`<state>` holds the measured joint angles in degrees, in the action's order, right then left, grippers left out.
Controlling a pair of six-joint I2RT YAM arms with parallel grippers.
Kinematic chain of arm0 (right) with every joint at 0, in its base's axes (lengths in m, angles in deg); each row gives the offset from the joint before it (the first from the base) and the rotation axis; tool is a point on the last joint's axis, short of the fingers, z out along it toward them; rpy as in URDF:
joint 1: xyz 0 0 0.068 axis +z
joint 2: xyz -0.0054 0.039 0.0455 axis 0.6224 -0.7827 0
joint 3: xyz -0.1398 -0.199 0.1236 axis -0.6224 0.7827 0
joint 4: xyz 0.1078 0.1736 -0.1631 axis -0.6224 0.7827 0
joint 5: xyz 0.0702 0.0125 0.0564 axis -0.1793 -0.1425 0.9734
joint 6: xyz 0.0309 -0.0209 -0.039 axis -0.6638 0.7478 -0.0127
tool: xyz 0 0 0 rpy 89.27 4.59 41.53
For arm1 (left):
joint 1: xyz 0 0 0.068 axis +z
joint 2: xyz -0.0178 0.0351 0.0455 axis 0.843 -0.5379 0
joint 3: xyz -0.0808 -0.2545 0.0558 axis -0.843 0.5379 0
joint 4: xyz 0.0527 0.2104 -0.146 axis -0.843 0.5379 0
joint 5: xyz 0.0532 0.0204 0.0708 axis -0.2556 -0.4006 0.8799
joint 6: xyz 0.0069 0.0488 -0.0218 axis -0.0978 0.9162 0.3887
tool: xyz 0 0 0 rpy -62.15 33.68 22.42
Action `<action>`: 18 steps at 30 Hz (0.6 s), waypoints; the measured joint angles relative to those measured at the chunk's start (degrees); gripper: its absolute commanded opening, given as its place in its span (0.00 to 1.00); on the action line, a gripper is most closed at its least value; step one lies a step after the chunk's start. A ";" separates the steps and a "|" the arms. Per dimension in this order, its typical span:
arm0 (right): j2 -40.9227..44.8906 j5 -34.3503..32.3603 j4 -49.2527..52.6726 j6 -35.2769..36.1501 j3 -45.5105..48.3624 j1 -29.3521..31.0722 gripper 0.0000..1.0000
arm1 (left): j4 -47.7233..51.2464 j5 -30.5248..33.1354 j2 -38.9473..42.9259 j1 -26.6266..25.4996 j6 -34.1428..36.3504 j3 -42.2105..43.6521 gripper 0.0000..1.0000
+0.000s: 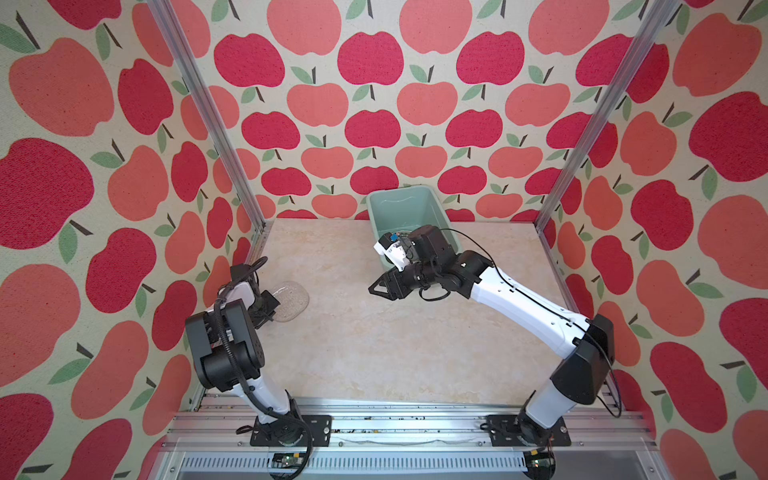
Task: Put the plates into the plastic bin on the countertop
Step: 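Move the left gripper to the small clear dish while the right reaches toward it, then tilt the small clear dish up with the left gripper while the right grips its rim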
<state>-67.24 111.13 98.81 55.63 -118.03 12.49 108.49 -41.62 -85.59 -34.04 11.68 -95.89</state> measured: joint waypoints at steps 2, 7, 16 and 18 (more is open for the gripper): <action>0.00 -0.24 0.17 0.00 -0.26 -0.04 0.51 | -0.15 -0.04 0.00 0.00 0.00 0.00 0.00; -0.02 -0.76 1.40 -0.02 -2.12 -0.24 0.51 | 0.02 -0.22 0.94 0.04 -0.61 0.07 0.00; -0.57 -1.75 5.49 -1.05 -13.05 -4.61 0.51 | 4.48 -0.04 13.75 -6.27 -6.47 -1.36 0.00; -0.55 -2.23 6.12 -1.60 -15.10 -5.70 0.51 | 5.70 -1.16 16.96 -8.72 -7.04 -2.95 0.00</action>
<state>-67.79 108.90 104.93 54.03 -133.13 6.79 114.20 -42.78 -68.63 -42.76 4.64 -98.84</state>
